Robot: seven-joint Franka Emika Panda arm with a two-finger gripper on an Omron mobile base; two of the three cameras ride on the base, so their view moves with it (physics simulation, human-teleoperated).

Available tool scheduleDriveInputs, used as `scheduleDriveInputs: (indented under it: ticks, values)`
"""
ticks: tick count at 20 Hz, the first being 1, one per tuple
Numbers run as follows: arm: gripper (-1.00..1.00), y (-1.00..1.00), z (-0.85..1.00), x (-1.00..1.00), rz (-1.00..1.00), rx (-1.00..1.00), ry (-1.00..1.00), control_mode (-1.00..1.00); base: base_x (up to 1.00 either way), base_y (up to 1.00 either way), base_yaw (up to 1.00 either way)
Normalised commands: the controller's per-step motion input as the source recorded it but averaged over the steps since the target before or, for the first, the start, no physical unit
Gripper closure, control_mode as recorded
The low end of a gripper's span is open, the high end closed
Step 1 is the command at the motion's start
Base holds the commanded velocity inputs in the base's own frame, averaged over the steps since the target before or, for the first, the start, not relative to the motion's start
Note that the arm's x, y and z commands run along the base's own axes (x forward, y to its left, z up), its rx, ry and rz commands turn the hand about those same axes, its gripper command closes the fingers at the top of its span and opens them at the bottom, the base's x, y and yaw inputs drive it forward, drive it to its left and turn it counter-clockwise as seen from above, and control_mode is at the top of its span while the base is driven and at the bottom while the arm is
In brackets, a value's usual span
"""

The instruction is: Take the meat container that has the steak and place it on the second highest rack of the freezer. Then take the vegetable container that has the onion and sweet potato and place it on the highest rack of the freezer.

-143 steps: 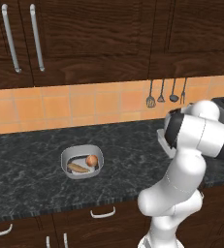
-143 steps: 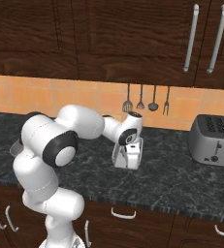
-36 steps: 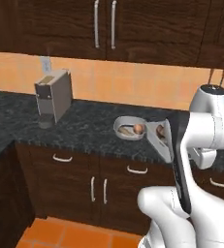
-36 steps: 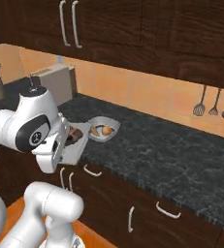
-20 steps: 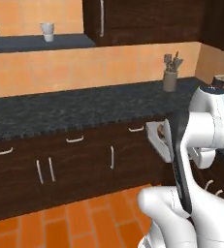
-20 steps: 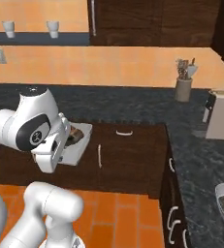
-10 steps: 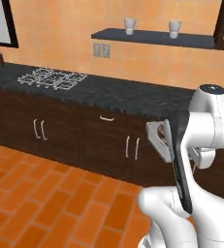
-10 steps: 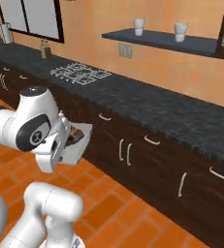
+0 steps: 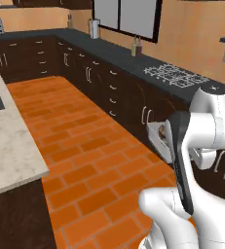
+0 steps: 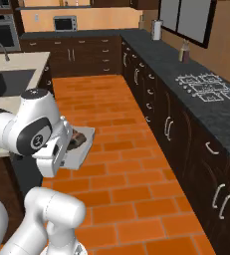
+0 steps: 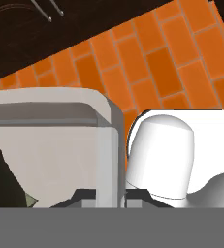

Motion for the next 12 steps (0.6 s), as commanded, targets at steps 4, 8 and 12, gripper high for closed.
scheduleDriveInputs:
  ticks: [4, 8, 12]
  values:
    - [1.00, 0.00, 0.00, 0.00, 0.00, 0.00, 0.00, 1.00, -0.09, 0.07, 1.00]
    - [1.00, 0.00, 0.00, 0.00, 0.00, 0.00, 0.00, 1.00, -0.09, 0.06, 1.00]
    - [1.00, 0.00, 0.00, 0.00, 0.00, 0.00, 0.00, 1.00, -0.09, 0.06, 1.00]
